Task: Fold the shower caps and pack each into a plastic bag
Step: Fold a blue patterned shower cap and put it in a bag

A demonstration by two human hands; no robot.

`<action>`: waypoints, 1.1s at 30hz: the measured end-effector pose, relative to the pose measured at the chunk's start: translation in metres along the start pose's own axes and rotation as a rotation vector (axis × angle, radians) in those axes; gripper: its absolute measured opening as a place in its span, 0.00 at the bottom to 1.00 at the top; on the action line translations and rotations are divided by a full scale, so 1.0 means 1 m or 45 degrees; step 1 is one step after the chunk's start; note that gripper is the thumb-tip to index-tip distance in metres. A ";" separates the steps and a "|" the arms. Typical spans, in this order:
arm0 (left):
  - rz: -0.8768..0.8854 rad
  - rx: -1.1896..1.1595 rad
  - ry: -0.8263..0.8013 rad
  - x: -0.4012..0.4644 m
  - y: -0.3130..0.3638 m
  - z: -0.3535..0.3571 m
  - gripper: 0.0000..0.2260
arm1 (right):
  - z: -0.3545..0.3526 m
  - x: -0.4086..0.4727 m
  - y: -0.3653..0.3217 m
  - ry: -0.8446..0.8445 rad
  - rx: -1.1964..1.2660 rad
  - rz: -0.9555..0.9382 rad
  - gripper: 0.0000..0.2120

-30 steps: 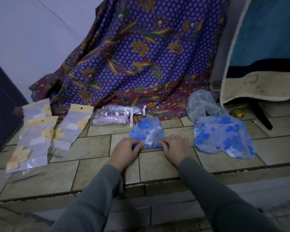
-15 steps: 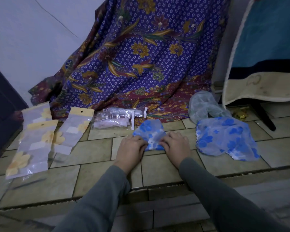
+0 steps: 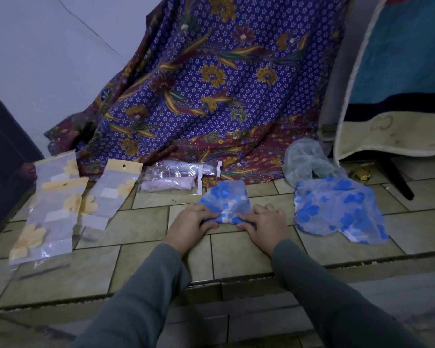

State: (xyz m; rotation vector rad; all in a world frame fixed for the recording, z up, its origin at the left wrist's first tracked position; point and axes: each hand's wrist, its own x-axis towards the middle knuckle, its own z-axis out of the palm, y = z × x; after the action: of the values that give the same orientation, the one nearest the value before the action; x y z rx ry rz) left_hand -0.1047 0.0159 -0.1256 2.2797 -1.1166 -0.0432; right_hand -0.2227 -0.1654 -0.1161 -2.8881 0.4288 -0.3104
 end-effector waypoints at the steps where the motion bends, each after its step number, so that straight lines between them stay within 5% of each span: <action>1: 0.007 0.010 0.005 -0.002 0.000 0.001 0.22 | 0.000 0.000 0.000 -0.004 -0.011 -0.003 0.18; 12: 0.025 0.070 0.015 -0.017 0.010 0.001 0.21 | -0.002 -0.010 0.004 0.018 -0.001 -0.018 0.14; 23: -0.163 -0.008 0.160 -0.015 0.024 0.000 0.04 | -0.003 0.000 0.003 0.037 0.199 0.115 0.06; 29: -0.151 0.117 0.126 -0.001 0.020 0.001 0.04 | -0.006 0.010 0.006 0.037 0.052 0.049 0.12; 33: 0.003 0.241 0.165 0.002 0.021 0.001 0.08 | 0.007 0.010 0.007 0.289 -0.081 -0.093 0.10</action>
State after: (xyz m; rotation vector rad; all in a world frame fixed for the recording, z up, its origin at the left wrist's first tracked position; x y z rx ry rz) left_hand -0.1188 0.0039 -0.1152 2.4083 -1.0960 0.2167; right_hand -0.2141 -0.1740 -0.1227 -2.9457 0.3760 -0.6528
